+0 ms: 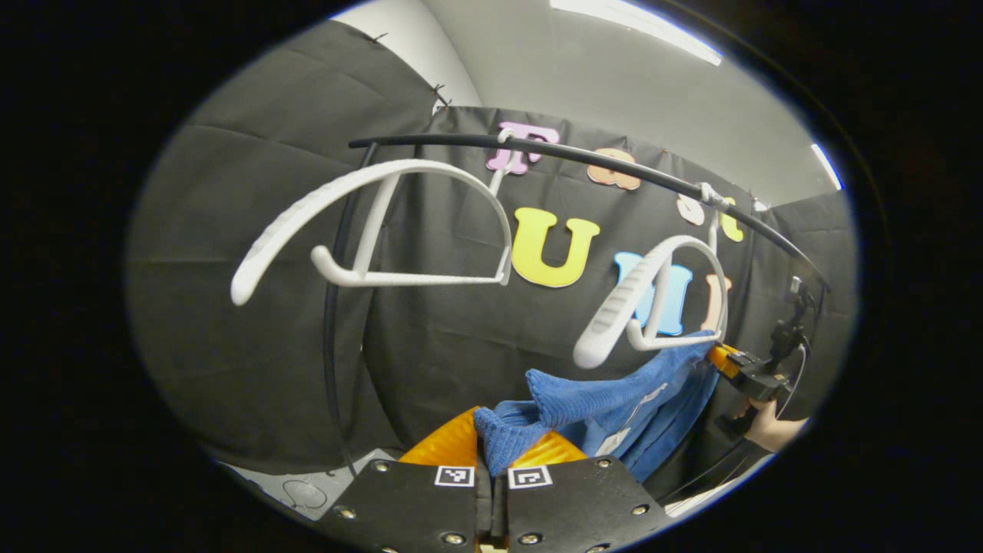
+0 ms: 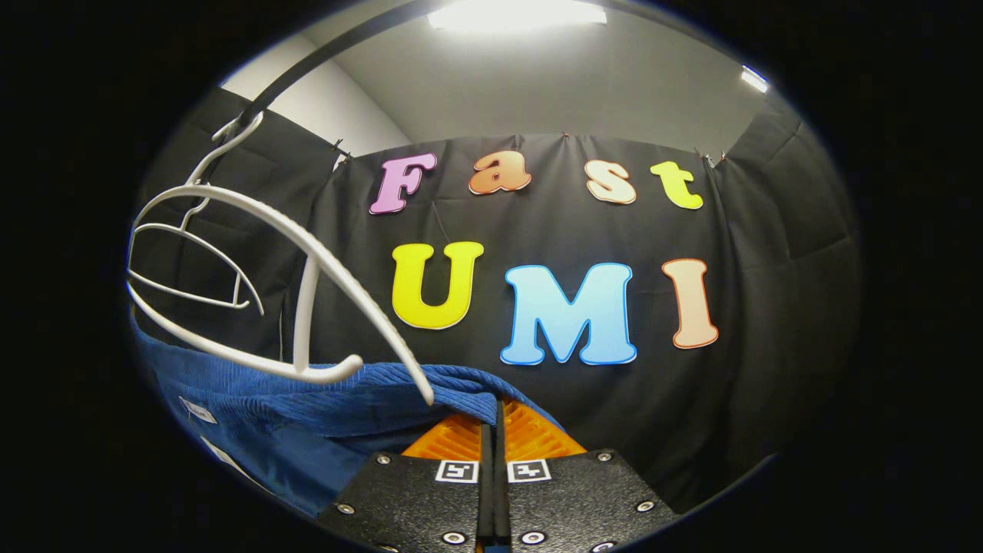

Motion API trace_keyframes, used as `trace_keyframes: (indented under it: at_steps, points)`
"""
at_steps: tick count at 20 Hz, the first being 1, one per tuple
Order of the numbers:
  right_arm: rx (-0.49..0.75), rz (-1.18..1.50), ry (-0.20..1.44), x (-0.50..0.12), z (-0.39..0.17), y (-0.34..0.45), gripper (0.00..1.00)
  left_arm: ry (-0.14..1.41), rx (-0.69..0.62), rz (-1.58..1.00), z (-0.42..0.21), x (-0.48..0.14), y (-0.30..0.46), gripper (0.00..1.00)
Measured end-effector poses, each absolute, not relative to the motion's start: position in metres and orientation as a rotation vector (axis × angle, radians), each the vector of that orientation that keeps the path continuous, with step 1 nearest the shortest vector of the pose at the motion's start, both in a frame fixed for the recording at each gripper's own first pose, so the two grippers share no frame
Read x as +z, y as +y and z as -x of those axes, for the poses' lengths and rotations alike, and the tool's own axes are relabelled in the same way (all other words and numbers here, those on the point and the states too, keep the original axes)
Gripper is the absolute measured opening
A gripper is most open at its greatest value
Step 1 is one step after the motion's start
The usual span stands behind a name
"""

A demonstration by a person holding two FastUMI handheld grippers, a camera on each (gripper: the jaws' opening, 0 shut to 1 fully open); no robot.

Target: Grasp the clothes on the hanger with both hands and then place them into the laundry hamper below.

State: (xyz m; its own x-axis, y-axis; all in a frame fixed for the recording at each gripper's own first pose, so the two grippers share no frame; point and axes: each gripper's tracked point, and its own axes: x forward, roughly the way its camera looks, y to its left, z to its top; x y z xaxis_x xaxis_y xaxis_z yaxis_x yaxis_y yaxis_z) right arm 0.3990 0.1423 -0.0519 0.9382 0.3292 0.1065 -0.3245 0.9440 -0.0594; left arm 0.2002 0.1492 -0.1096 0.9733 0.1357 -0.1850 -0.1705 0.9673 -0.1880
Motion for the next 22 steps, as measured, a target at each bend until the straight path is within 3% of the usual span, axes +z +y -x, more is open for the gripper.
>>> trace_keyframes:
  at_steps: [11, 22]
  points:
    - [0.384, 0.016, 0.022, -0.092, -0.317, 0.127, 0.00, 0.183, 0.247, 0.212, -0.110, -0.120, 0.144, 0.01]
    - [0.211, 0.037, 0.004, -0.032, -0.187, 0.094, 0.00, 0.135, 0.038, 0.219, -0.059, -0.059, 0.130, 0.01]
